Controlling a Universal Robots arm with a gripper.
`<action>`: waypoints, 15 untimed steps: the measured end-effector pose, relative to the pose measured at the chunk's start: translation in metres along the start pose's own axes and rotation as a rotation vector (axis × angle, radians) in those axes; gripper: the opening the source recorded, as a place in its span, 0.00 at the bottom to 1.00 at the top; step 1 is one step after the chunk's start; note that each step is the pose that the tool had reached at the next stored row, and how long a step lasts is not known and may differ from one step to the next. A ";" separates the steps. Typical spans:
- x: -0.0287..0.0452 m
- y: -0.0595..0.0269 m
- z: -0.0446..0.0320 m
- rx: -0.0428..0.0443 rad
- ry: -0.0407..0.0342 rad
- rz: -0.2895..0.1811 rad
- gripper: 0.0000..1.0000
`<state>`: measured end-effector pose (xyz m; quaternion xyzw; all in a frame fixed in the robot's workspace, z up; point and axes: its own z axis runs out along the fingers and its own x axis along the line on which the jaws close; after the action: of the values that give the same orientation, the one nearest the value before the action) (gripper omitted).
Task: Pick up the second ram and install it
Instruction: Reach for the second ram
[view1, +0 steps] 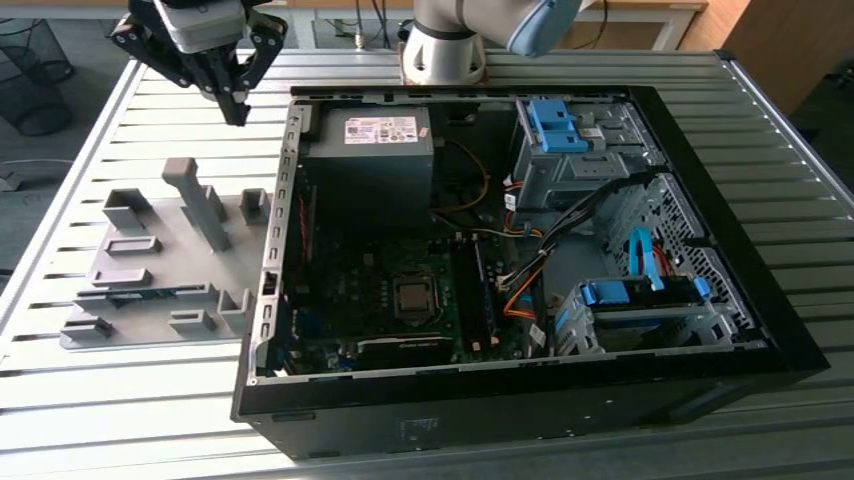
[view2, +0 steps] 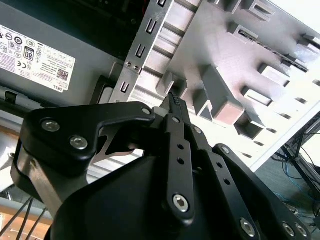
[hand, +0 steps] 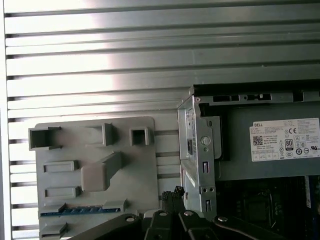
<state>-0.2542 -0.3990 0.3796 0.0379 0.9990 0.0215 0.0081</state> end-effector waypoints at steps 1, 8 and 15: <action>0.0018 -0.0001 0.0000 0.0000 0.0000 0.000 0.10; 0.0056 -0.0004 -0.0001 0.0000 0.0000 0.000 0.10; 0.0079 -0.0006 -0.0001 0.0000 0.0000 0.000 0.10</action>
<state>-0.2621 -0.3990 0.3796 0.0380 0.9990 0.0215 0.0081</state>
